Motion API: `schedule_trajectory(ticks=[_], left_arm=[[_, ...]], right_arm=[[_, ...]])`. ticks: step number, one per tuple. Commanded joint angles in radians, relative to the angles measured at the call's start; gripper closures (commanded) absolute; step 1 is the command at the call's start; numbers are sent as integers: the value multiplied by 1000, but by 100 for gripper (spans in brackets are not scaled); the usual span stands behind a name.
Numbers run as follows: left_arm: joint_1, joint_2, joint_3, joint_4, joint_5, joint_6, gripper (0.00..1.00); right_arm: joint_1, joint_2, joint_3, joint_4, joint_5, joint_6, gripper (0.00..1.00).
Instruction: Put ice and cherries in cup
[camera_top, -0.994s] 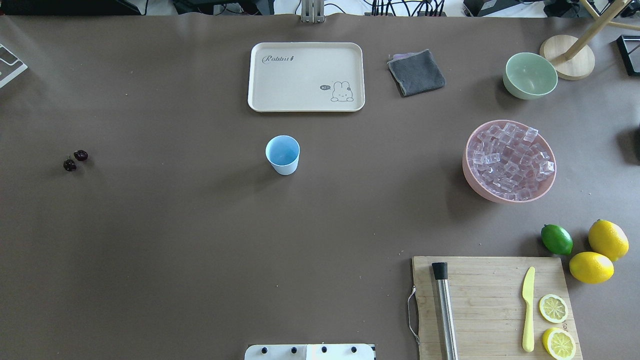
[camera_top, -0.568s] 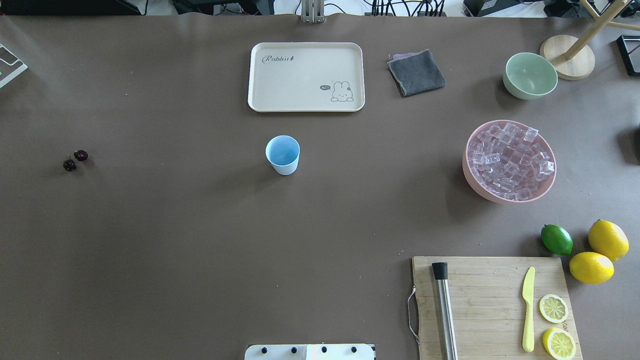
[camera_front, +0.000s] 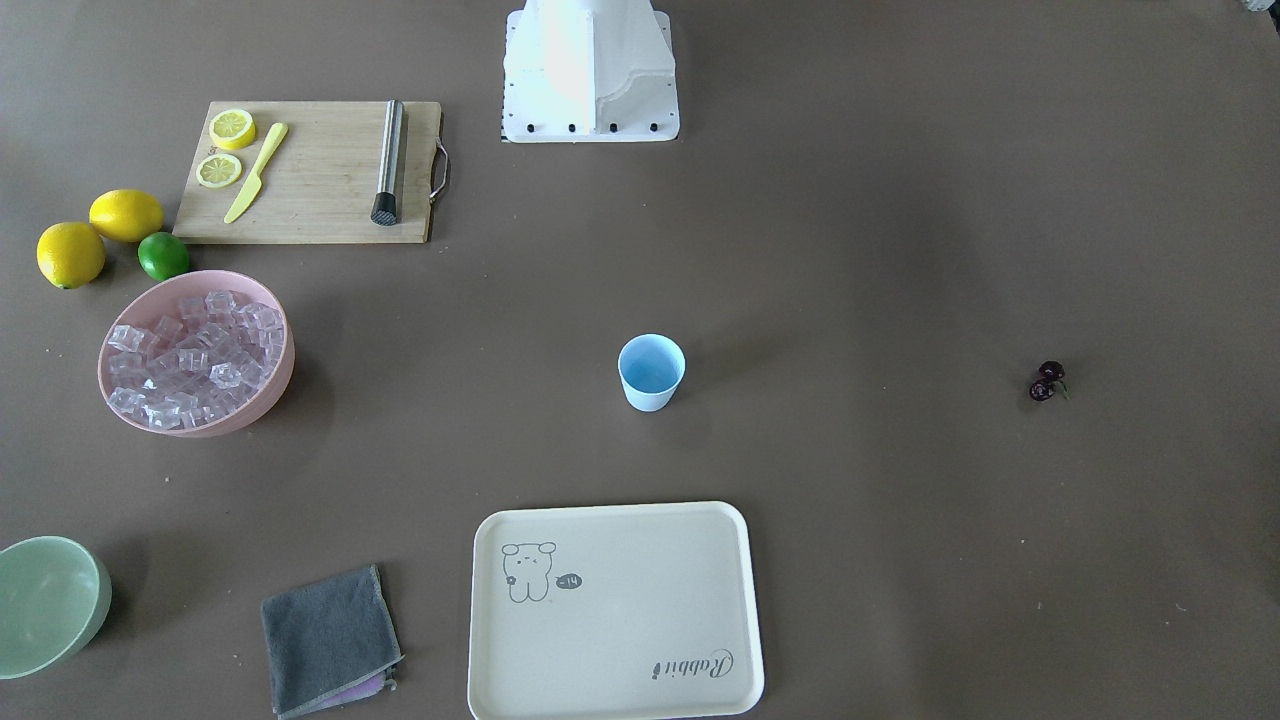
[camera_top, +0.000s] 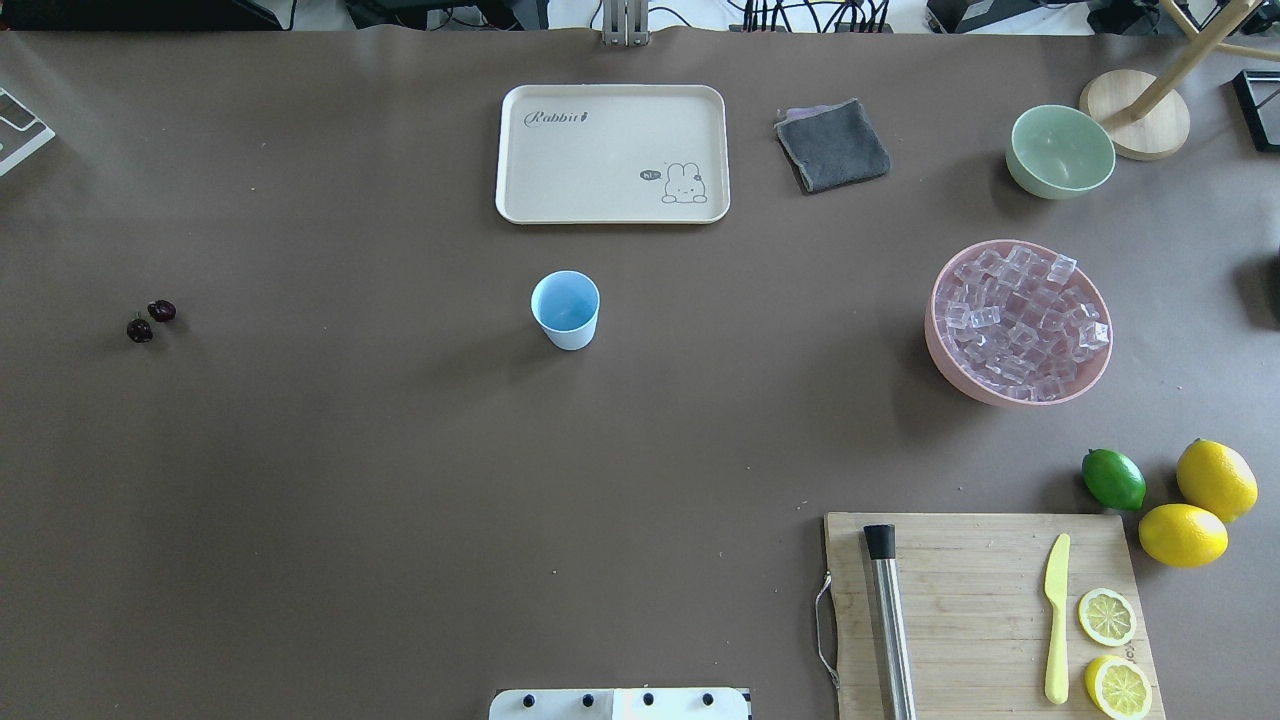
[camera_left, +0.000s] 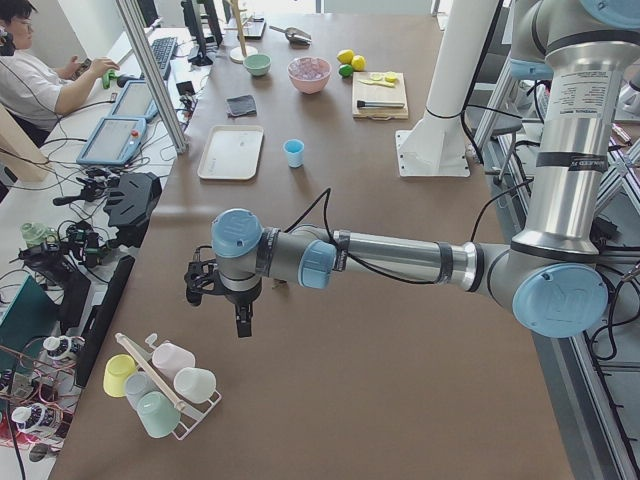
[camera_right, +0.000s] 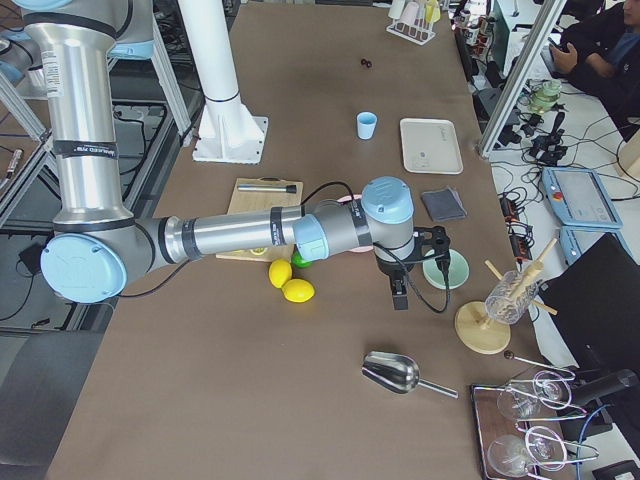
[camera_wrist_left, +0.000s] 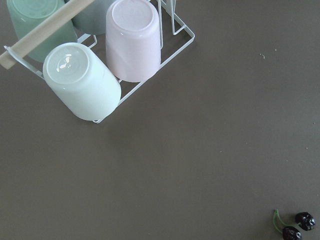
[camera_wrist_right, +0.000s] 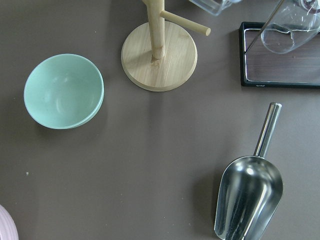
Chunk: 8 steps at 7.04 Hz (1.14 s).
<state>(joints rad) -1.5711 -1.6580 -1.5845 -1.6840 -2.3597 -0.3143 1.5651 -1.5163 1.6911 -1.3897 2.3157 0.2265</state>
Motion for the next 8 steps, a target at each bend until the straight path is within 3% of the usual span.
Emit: schedule_trajectory(ticks=[1, 2, 4, 8], left_arm=[[0, -9, 1, -6, 0, 4, 2], [0, -13, -12, -6, -1, 3, 2], [0, -5, -23, -10, -1, 3, 2], [-1, 18, -9, -8, -1, 4, 2]], right_arm=[[1, -1, 2, 0, -7, 5, 0], [0, 4, 10, 3, -33, 25, 0], [-37, 59, 53, 12, -19, 246, 0], [-229, 74, 185, 20, -59, 491, 0]])
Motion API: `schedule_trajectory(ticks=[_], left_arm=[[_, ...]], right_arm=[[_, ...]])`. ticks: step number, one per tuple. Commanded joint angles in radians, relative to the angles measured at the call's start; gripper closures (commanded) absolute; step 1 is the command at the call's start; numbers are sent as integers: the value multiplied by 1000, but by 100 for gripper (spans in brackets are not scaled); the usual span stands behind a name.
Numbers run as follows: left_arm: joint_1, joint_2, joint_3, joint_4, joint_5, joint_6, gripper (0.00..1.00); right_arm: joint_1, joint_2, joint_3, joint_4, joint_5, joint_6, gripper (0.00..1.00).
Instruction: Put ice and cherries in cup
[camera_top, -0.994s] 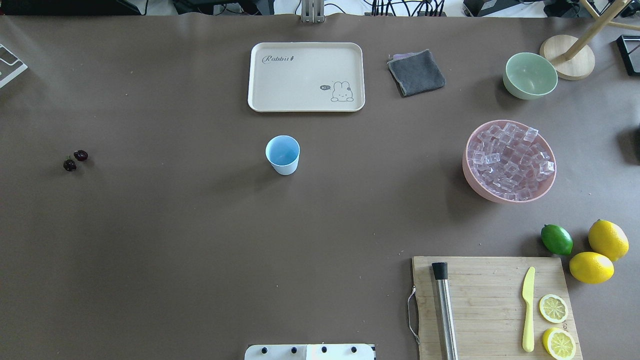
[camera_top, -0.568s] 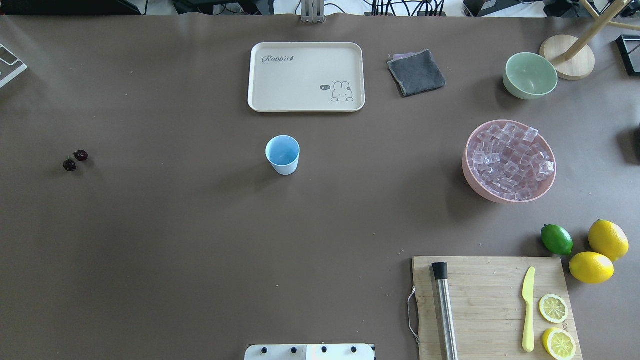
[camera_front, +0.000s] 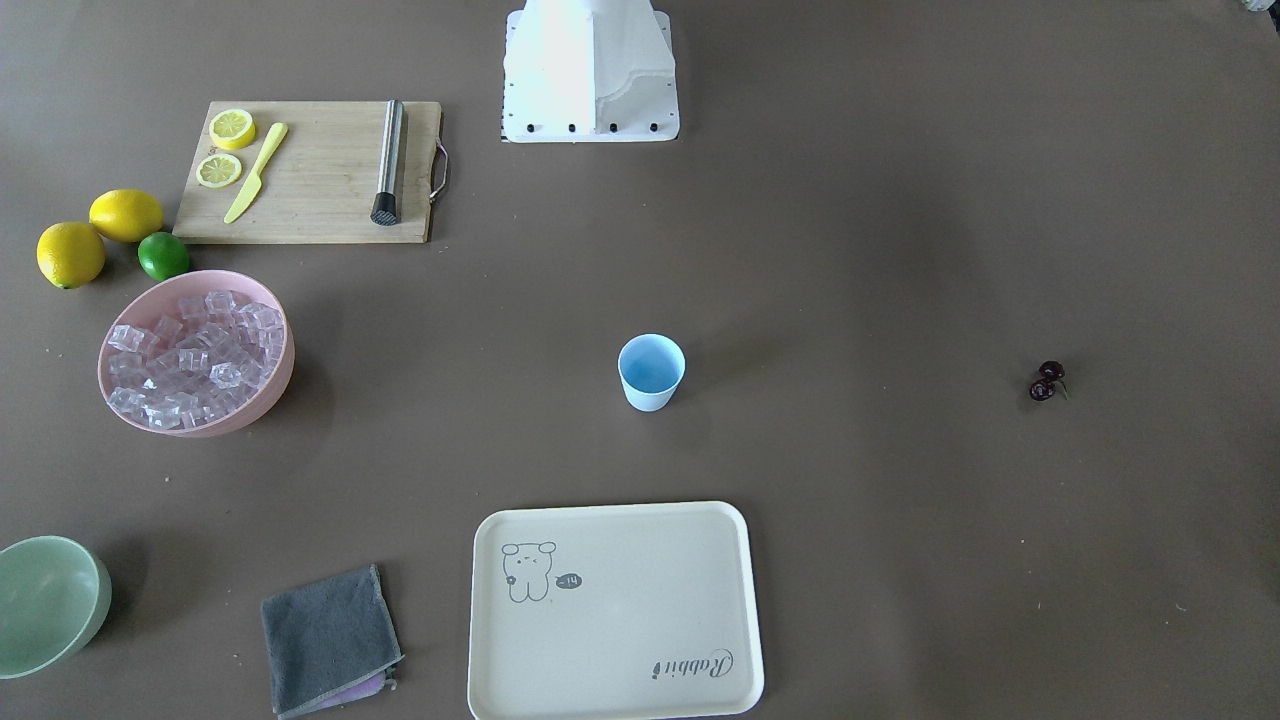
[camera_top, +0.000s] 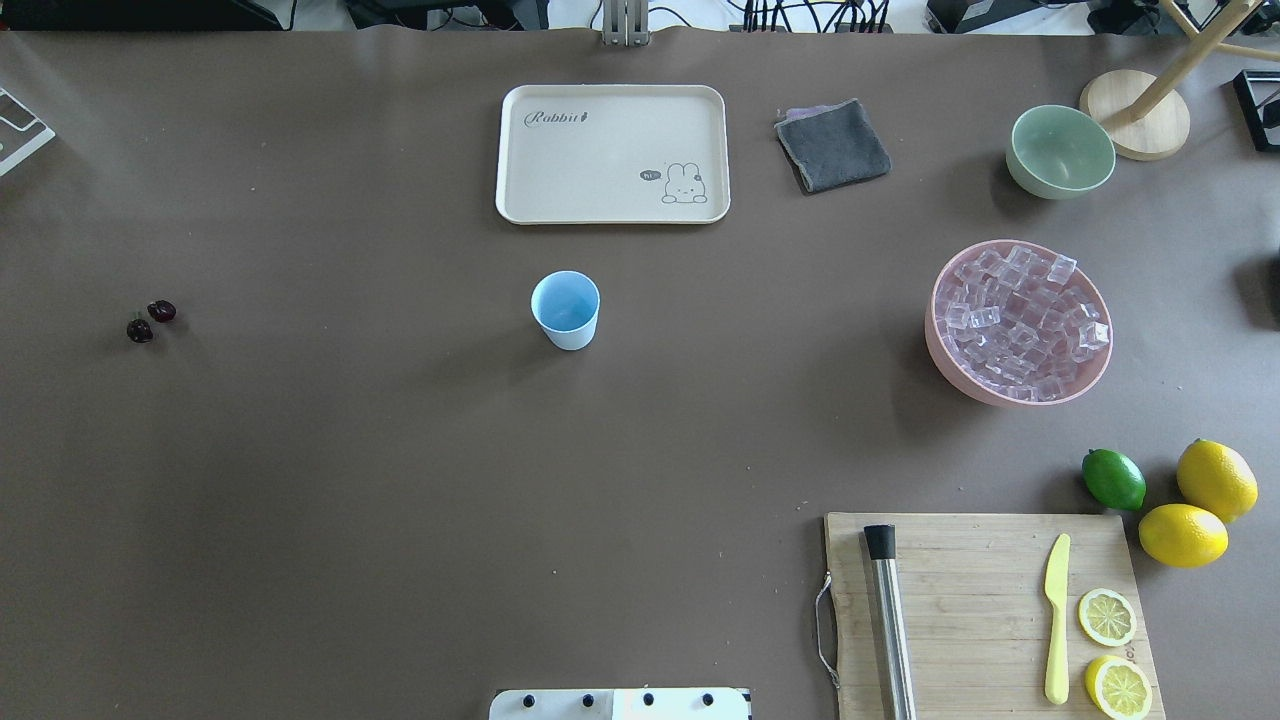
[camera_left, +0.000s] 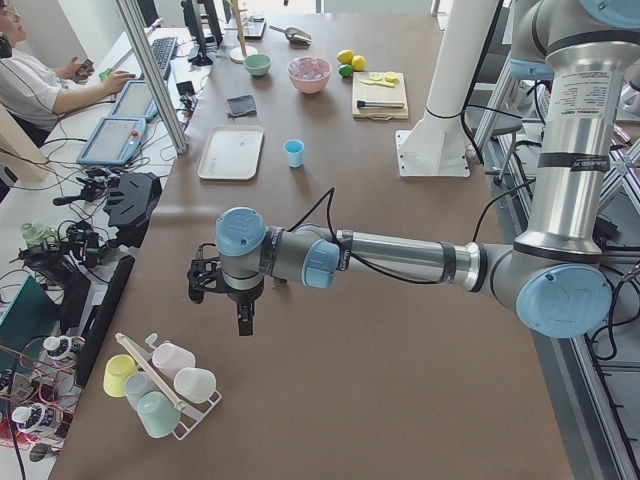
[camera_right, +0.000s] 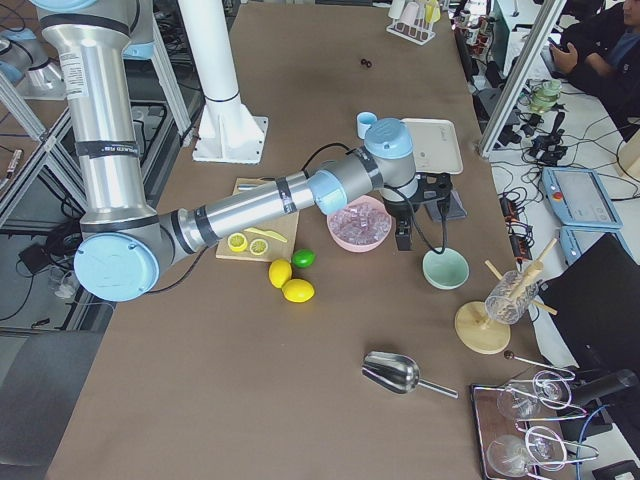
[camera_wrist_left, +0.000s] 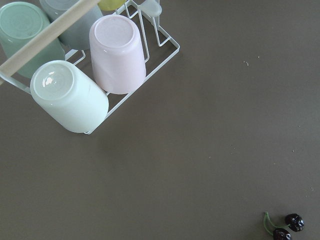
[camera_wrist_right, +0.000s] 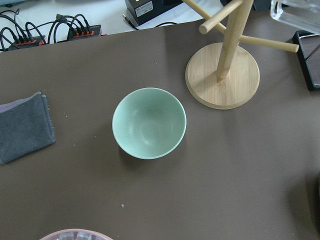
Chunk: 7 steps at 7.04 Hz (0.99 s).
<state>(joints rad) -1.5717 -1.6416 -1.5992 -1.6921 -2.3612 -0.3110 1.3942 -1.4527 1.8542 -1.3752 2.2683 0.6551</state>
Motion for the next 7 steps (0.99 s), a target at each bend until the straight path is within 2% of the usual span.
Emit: schedule_trajectory(ticks=[1, 2, 4, 6, 7], left_arm=[[1, 2, 5, 0, 0, 0, 2], [1, 2, 2, 0, 0, 0, 2], [1, 11, -2, -4, 0, 1, 2], [1, 54, -1, -96, -1, -2, 2], [-1, 55, -2, -100, -1, -2, 2]], right_arm=[[-119, 43, 19, 18, -62, 133, 0], [-217, 70, 16, 18, -184, 253, 0], [-293, 57, 13, 16, -265, 368, 3], [-403, 42, 5, 5, -396, 449, 7], [-441, 40, -7, 1, -441, 506, 8]])
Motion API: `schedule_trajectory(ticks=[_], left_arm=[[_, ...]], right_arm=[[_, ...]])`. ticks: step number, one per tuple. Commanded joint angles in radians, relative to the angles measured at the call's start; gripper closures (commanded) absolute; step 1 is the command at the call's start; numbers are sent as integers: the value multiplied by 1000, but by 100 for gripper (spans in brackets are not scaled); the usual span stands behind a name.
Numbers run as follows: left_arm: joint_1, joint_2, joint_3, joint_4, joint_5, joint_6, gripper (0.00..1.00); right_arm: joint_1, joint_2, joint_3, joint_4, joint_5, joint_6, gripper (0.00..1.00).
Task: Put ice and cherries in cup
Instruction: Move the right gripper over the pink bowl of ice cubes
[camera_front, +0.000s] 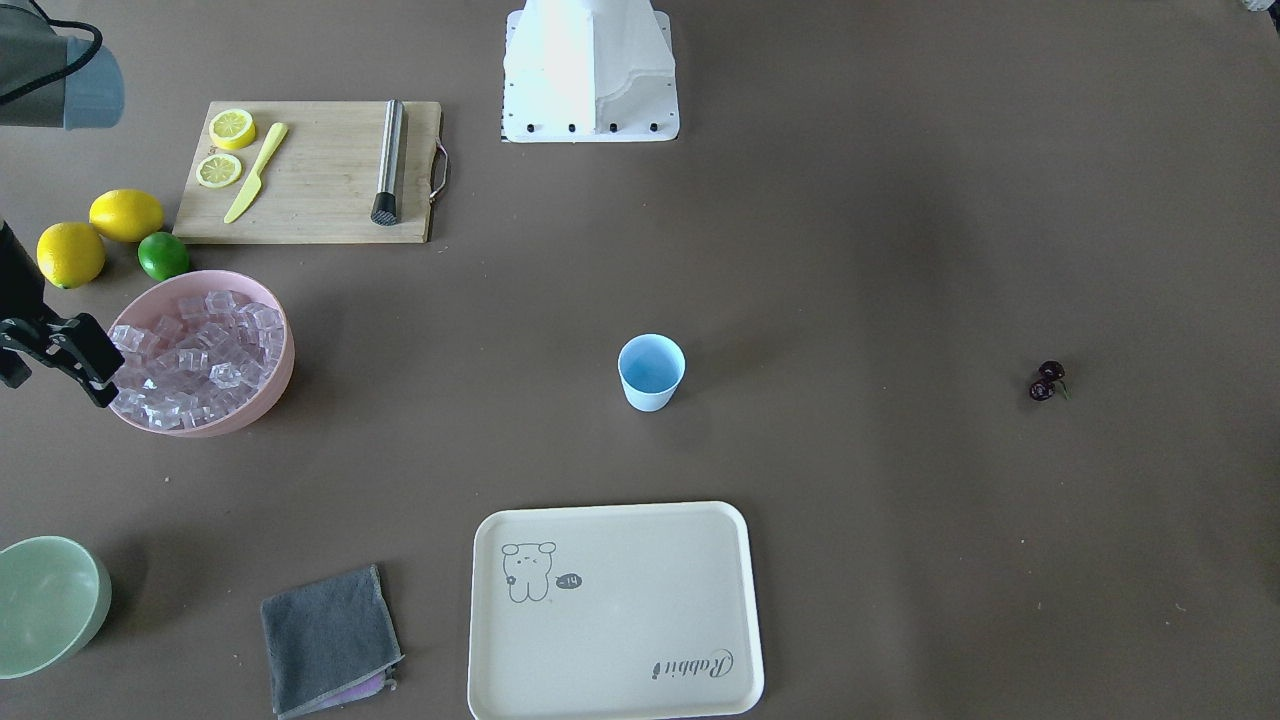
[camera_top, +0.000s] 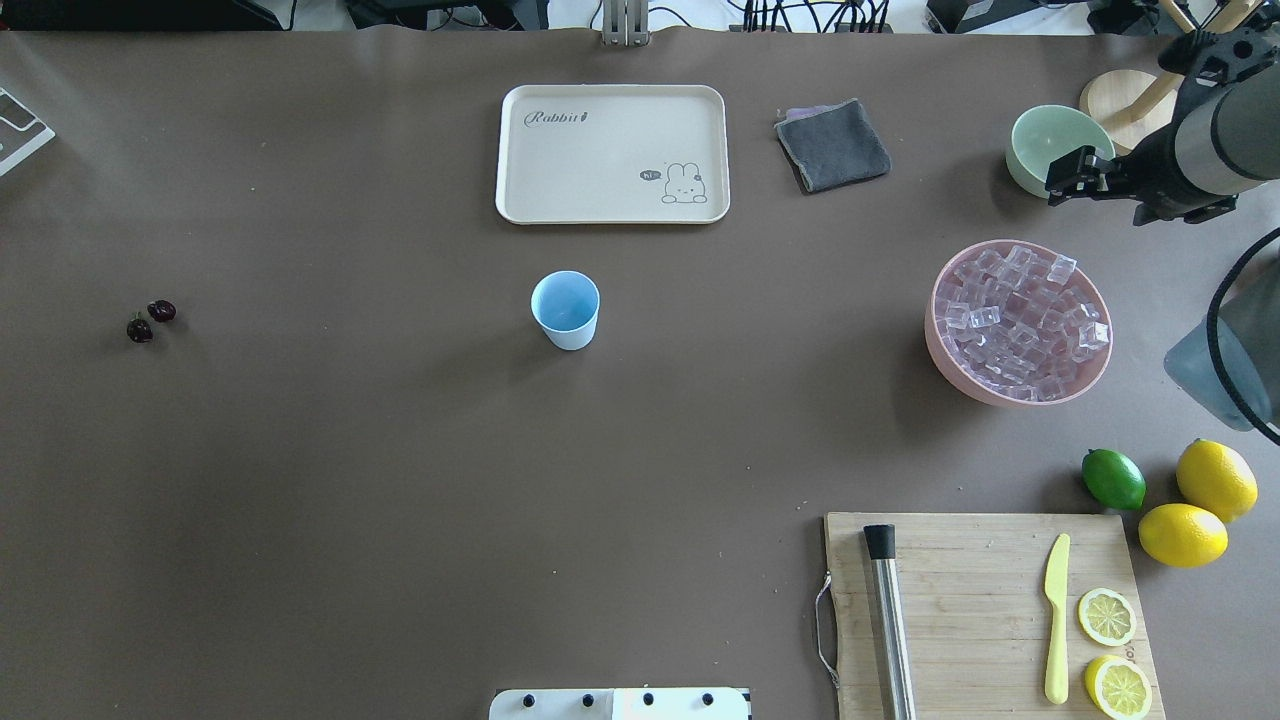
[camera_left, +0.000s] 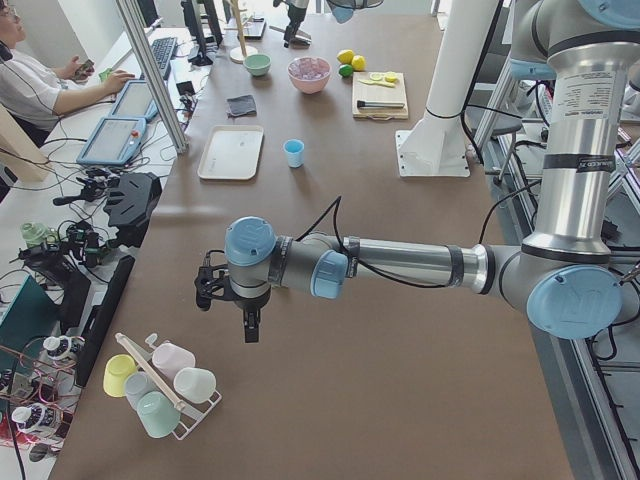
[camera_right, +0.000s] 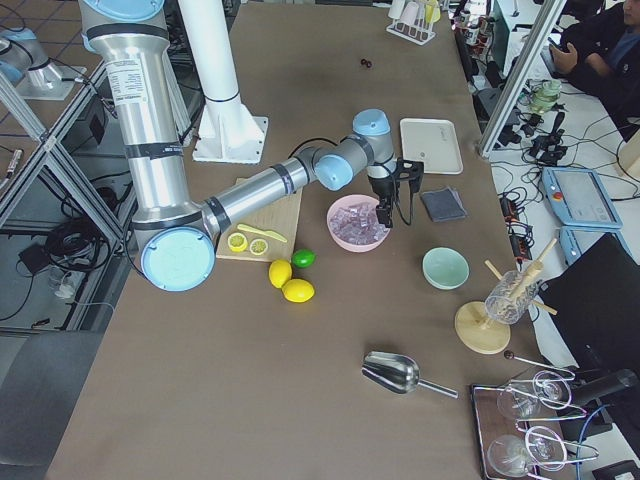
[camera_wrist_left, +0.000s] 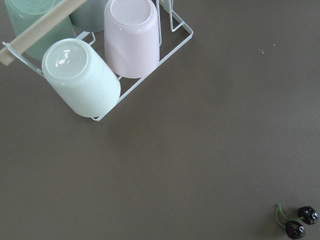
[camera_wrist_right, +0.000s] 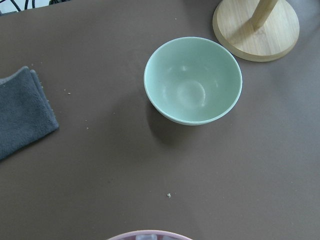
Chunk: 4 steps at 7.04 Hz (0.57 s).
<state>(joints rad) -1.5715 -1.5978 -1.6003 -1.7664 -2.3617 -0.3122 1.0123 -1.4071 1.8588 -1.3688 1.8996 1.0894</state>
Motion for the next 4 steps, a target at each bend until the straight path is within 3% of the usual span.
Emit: schedule_trajectory(ticks=[1, 2, 4], left_arm=[[1, 9, 0, -25, 1, -1, 2], [1, 2, 6, -25, 1, -1, 2], [1, 2, 5, -27, 1, -2, 2]], right_arm=[[-64, -21, -12, -7, -76, 98, 8], [-67, -29, -12, -6, -76, 145, 8], [-95, -23, -13, -4, -85, 236, 21]])
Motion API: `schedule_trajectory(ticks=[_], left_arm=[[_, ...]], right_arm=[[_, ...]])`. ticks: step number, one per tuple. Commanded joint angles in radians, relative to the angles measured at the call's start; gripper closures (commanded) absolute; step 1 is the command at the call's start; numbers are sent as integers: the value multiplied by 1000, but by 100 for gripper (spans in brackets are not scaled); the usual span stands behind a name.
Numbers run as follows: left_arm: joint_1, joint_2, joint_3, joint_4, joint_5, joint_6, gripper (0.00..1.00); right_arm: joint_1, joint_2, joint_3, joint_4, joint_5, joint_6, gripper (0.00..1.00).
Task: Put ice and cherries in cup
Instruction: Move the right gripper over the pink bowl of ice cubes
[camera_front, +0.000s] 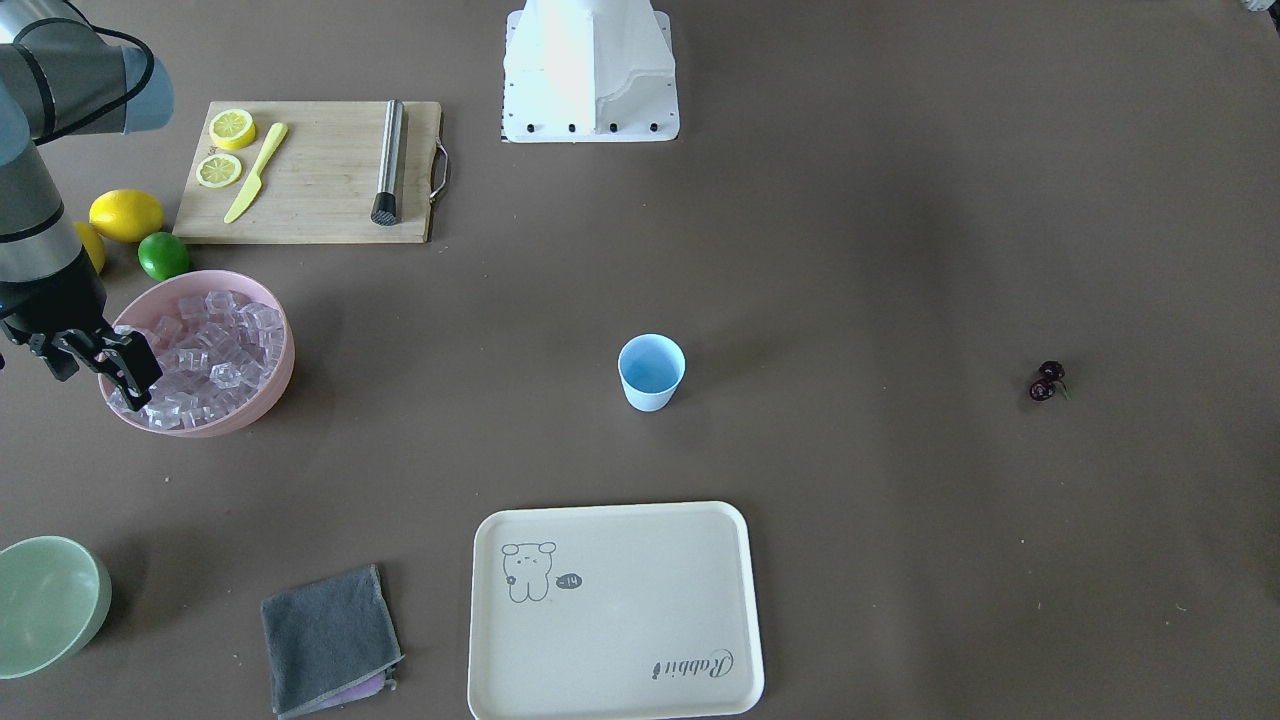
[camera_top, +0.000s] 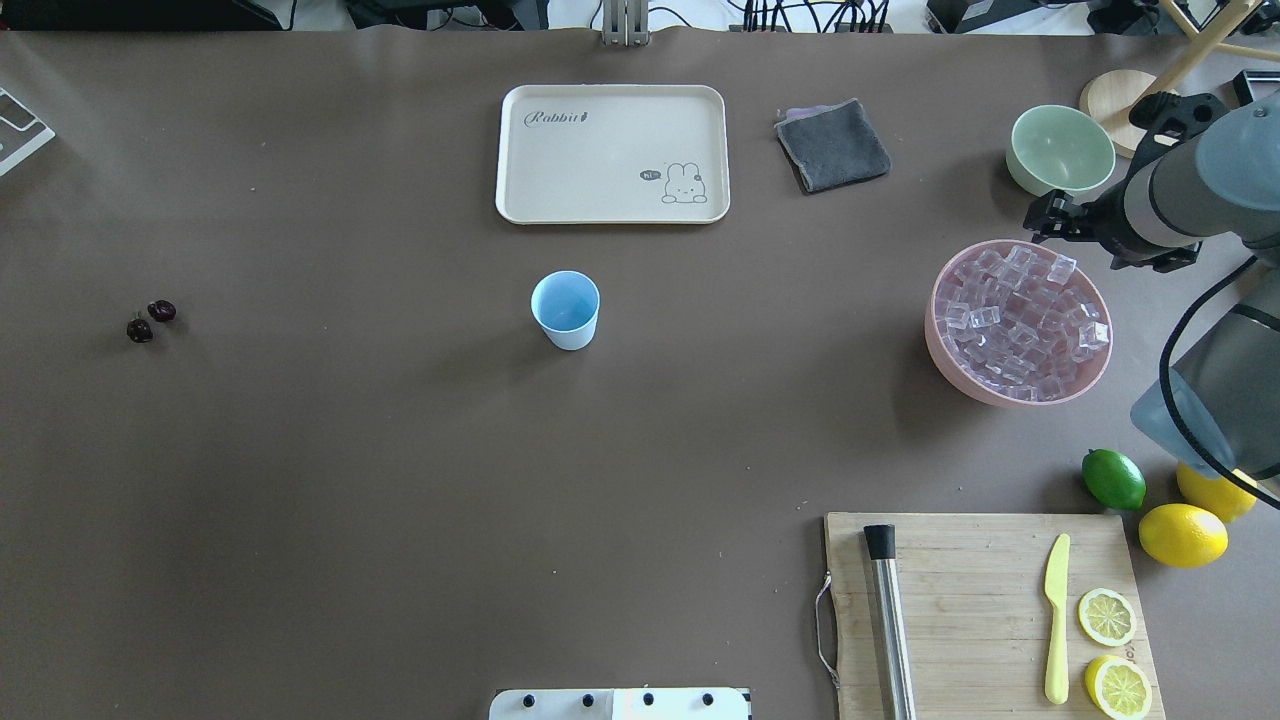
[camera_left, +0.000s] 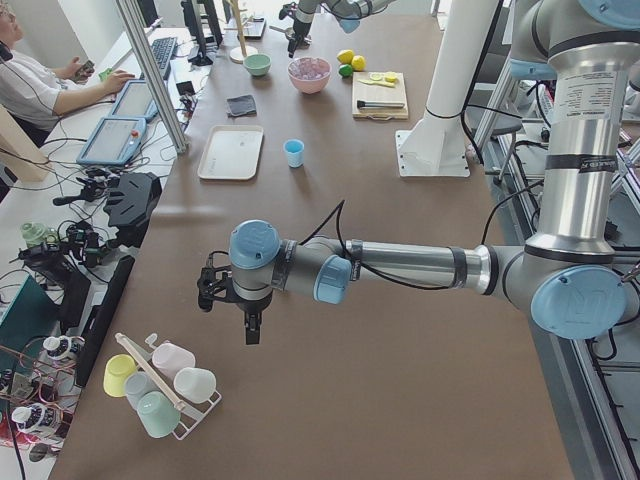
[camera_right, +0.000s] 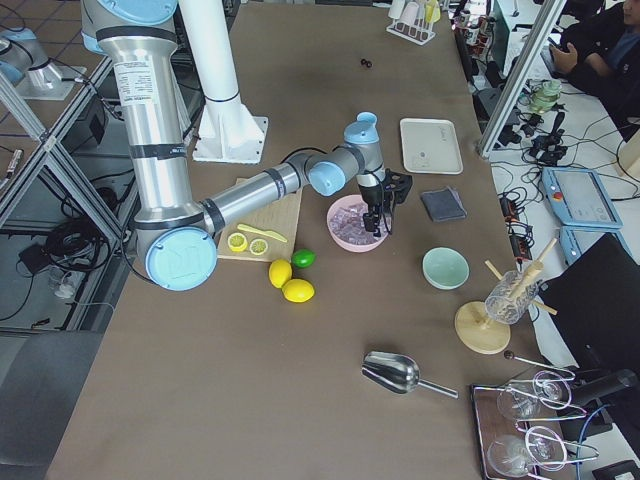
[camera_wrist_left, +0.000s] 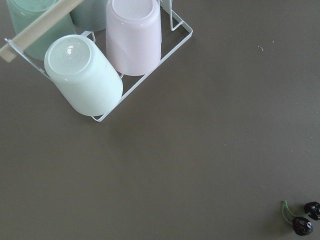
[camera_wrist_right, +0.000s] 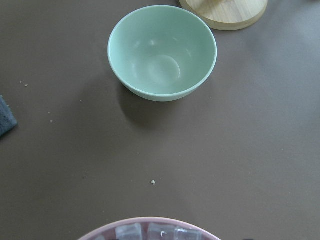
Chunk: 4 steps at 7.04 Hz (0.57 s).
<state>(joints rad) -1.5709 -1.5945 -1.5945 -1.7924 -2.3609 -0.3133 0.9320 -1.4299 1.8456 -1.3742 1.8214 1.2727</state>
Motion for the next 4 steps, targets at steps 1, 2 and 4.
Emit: schedule_trajectory(ticks=[1, 2, 4], left_arm=[[0, -1, 5, -1, 0, 2, 2], [0, 4, 4, -1, 0, 2, 2], [0, 5, 8, -1, 0, 2, 2]], right_arm=[[-24, -1, 0, 0, -14, 60, 22], [-27, 2, -2, 1, -22, 59, 29], [-29, -6, -2, 0, -31, 57, 48]])
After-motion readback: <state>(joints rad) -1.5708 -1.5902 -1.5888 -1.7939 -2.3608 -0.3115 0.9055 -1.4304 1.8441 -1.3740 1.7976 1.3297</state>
